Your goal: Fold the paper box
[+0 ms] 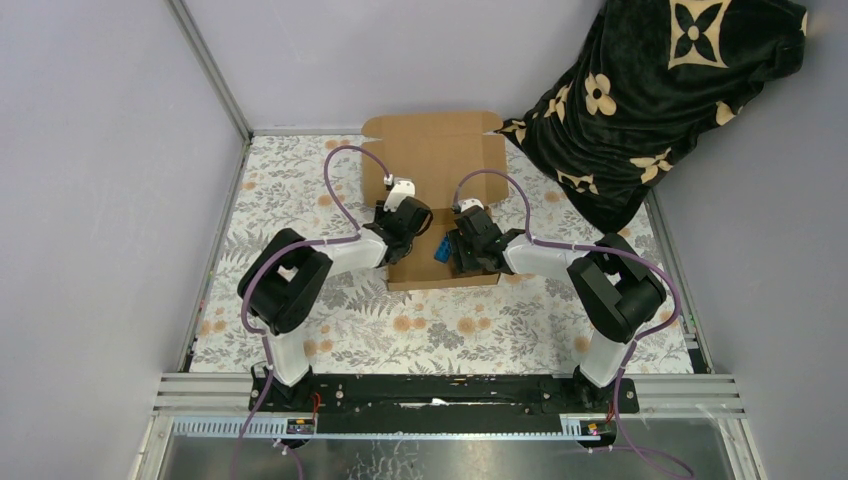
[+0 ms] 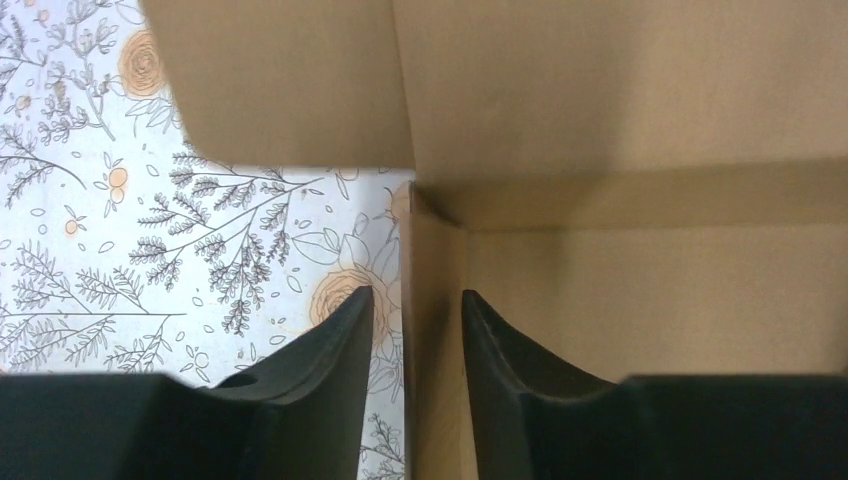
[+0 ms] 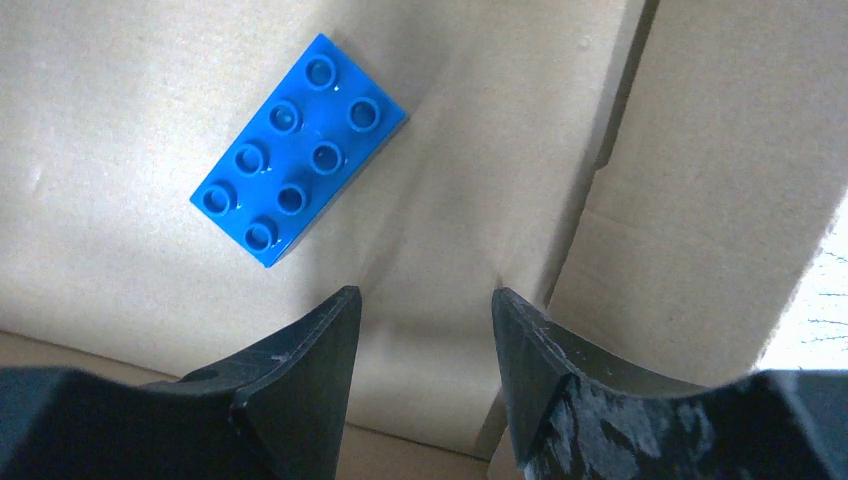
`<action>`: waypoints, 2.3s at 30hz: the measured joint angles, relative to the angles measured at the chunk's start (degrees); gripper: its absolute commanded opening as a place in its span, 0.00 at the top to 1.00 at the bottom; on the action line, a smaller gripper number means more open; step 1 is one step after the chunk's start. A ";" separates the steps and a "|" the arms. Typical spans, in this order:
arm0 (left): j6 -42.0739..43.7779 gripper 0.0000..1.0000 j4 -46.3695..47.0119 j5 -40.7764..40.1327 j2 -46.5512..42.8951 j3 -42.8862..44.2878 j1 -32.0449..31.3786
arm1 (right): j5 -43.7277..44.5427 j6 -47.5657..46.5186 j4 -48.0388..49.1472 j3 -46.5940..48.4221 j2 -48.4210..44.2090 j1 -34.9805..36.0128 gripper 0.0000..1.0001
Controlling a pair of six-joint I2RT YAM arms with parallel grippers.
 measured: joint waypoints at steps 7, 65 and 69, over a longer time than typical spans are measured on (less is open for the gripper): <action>0.74 0.43 -0.81 -0.72 -0.22 -0.02 0.74 | 0.00 -0.37 -0.09 0.00 0.00 0.00 0.41; -11.54 0.99 -12.96 7.98 -6.19 -4.28 -2.54 | -0.02 -0.37 -0.07 0.00 0.02 0.00 0.41; -11.98 1.00 -13.18 7.21 -5.84 -3.93 -2.56 | -0.02 -0.37 -0.07 0.02 0.02 0.00 0.41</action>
